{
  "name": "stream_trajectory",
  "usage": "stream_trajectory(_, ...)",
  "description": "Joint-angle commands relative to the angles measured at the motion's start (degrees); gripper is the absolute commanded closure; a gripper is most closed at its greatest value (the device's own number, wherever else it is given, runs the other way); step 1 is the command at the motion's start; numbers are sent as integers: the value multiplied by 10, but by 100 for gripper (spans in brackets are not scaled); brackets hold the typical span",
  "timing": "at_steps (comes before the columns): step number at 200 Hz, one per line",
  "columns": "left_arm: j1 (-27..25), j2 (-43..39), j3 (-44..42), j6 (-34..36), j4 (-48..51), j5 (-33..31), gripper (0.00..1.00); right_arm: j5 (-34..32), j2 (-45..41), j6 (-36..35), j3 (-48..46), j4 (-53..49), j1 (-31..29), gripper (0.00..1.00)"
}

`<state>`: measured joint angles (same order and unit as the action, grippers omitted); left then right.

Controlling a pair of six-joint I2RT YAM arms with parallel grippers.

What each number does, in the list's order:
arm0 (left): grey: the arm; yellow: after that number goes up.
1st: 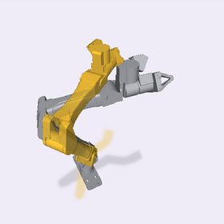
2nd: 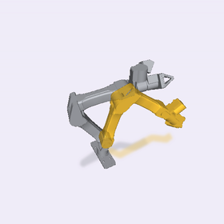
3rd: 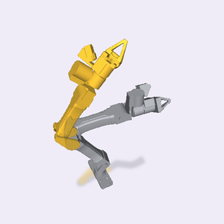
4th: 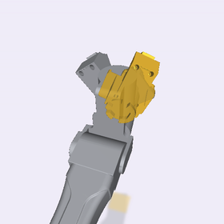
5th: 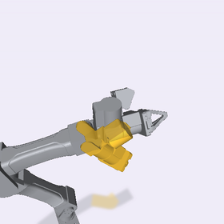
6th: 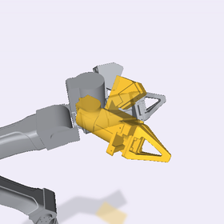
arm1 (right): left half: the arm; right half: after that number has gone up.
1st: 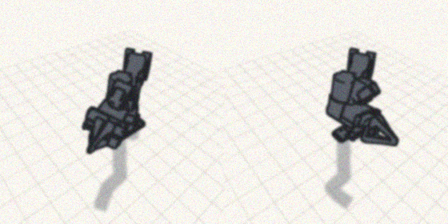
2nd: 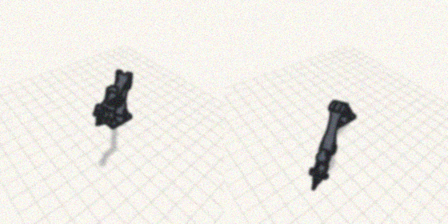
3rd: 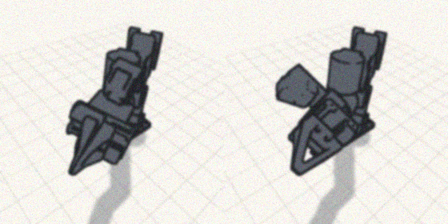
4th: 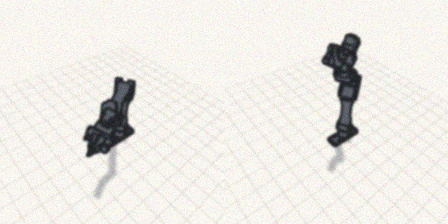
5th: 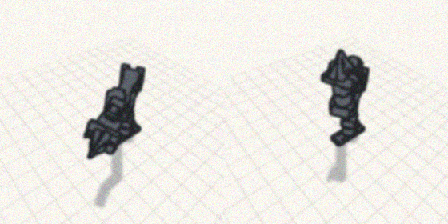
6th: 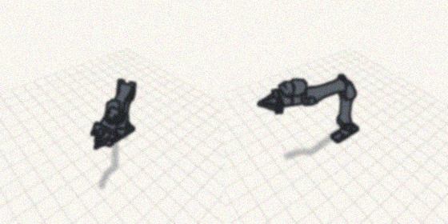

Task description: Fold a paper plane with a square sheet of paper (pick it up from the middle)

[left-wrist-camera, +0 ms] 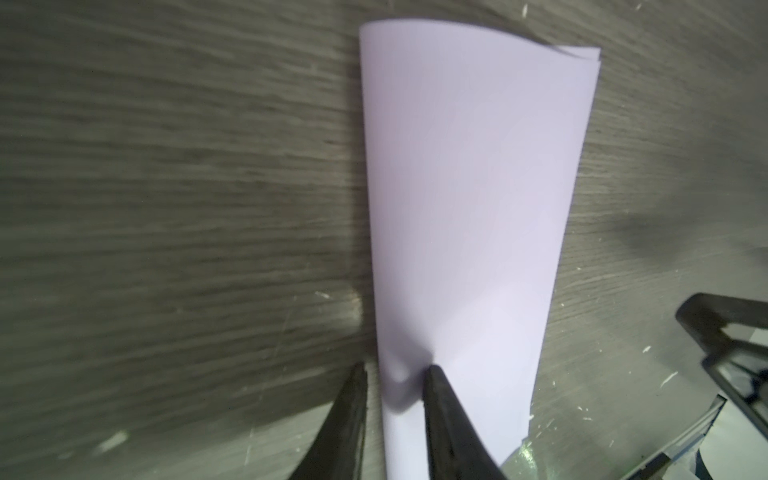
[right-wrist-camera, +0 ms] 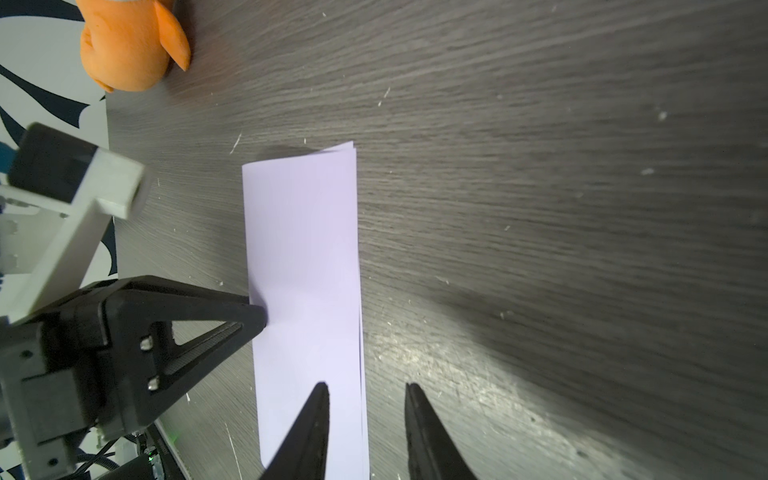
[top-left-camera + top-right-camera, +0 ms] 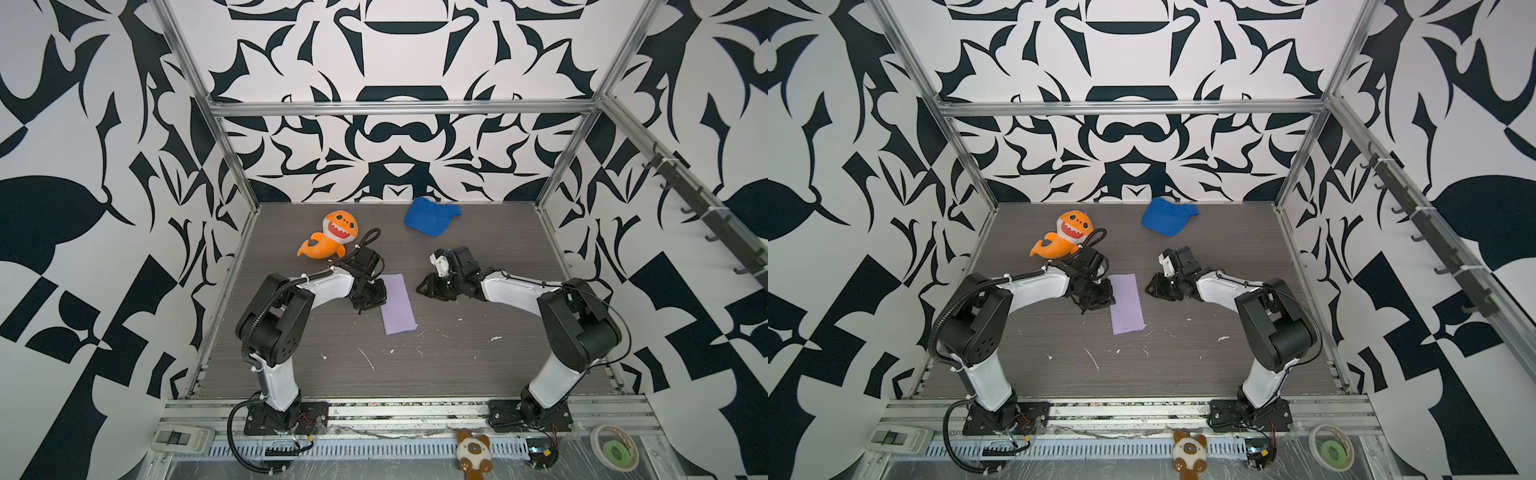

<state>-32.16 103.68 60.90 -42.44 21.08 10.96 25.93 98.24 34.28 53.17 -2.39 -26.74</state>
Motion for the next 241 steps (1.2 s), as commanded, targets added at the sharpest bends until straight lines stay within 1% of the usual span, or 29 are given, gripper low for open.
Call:
stream_trajectory(1,2,16,4,-25,22,-35,72,8,3,-9,1,-1,-1,65)
stream_trajectory(38,2,27,6,-15,26,-25,72,12,8,-11,2,0,-1,65)
stream_trajectory(85,-4,39,17,25,41,-4,72,18,13,-11,4,2,-1,65)
stream_trajectory(193,-4,44,11,77,57,-5,69,36,36,-16,16,0,-8,65)
stream_trajectory(241,-4,45,12,93,66,-5,71,37,40,-19,23,-7,-14,65)
